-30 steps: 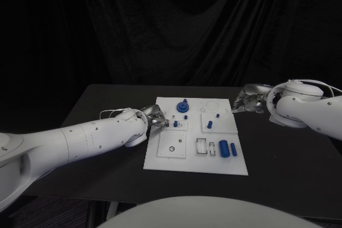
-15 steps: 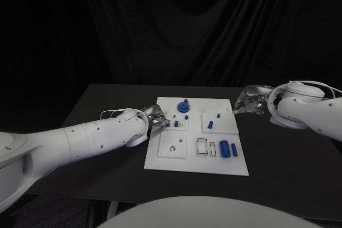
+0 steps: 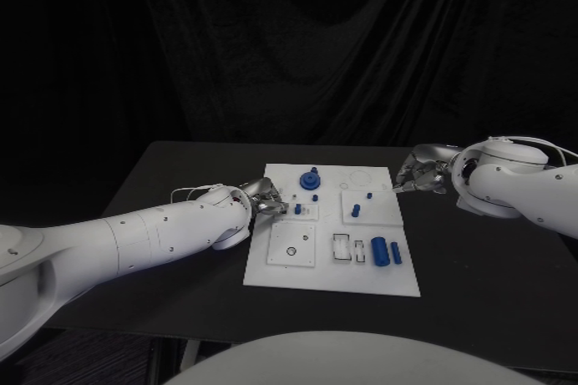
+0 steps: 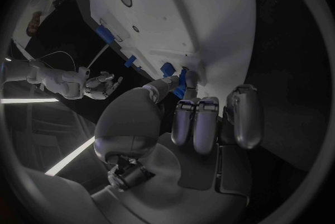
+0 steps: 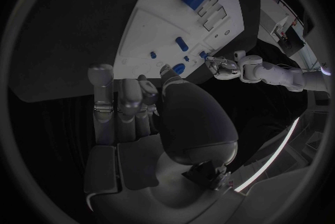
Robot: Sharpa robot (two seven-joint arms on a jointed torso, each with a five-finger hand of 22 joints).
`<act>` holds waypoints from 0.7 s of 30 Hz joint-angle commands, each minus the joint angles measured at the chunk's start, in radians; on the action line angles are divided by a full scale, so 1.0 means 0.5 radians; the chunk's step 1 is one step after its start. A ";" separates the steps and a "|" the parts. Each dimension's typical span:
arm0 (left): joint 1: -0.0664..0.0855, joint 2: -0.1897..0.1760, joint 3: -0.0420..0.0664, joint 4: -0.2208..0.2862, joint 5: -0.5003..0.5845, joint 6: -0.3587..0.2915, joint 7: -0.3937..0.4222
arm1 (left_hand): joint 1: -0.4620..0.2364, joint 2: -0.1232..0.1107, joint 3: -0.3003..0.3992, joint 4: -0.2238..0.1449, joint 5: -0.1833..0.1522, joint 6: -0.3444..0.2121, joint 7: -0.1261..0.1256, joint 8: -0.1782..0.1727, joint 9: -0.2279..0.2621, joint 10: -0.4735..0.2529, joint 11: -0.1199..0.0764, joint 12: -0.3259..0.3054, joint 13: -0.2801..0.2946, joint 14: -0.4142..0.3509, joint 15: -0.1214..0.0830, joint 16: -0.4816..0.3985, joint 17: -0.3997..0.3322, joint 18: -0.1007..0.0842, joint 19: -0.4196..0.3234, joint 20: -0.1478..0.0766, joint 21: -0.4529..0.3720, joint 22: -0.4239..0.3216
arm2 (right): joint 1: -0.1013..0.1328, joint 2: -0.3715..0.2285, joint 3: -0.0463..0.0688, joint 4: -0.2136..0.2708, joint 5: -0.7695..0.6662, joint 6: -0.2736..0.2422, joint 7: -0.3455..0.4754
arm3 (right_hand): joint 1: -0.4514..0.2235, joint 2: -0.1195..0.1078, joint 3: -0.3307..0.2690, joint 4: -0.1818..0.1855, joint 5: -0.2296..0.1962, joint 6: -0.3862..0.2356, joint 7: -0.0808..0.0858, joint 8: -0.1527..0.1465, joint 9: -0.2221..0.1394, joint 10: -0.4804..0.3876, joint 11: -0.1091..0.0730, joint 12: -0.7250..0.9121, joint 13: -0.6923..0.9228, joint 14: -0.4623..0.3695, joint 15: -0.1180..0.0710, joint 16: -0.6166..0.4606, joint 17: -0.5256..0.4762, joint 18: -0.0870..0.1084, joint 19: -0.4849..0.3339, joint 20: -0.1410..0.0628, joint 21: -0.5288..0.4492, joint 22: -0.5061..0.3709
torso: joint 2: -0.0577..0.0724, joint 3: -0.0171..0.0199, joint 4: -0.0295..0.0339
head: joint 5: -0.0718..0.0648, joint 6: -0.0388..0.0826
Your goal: Assemble the parts on the task board
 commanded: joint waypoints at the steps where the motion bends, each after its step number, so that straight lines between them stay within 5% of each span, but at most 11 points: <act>1: -0.019 -0.002 -0.009 0.010 0.007 0.030 0.032 | 0.009 0.015 0.012 -0.004 -0.004 0.057 -0.050 0.006 0.001 0.212 -0.012 0.007 0.526 0.208 -0.015 0.005 0.527 -0.009 -0.002 -0.010 -0.007 0.231 | -0.005 -0.005 0.001 0.004 -0.004 0.020 -0.034 | 0.009 0.004 -0.002 -0.012 0.007 0.011 0.002 -0.006 -0.002 -0.011 0.003 -0.006 -0.002 -0.014 0.000 -0.011 -0.002 0.012 -0.014 0.004 -0.006 0.136 | 0.002 0.0004 0.000 | 0.000 0.000; 21: -0.021 -0.018 -0.009 0.020 0.007 0.044 0.025 | 0.010 0.012 0.016 -0.005 0.008 0.056 -0.049 0.008 0.007 0.212 -0.012 0.007 0.526 0.208 -0.016 0.005 0.527 -0.008 -0.006 -0.011 -0.013 0.228 | -0.006 -0.021 0.001 0.010 -0.004 0.031 -0.040 | 0.010 0.005 -0.001 -0.012 0.010 0.009 0.003 -0.008 -0.003 -0.015 0.003 -0.013 -0.007 -0.017 0.001 -0.019 -0.007 0.013 -0.016 0.005 -0.014 0.134 | -0.003 0.0007 -0.002 | -0.006 0.000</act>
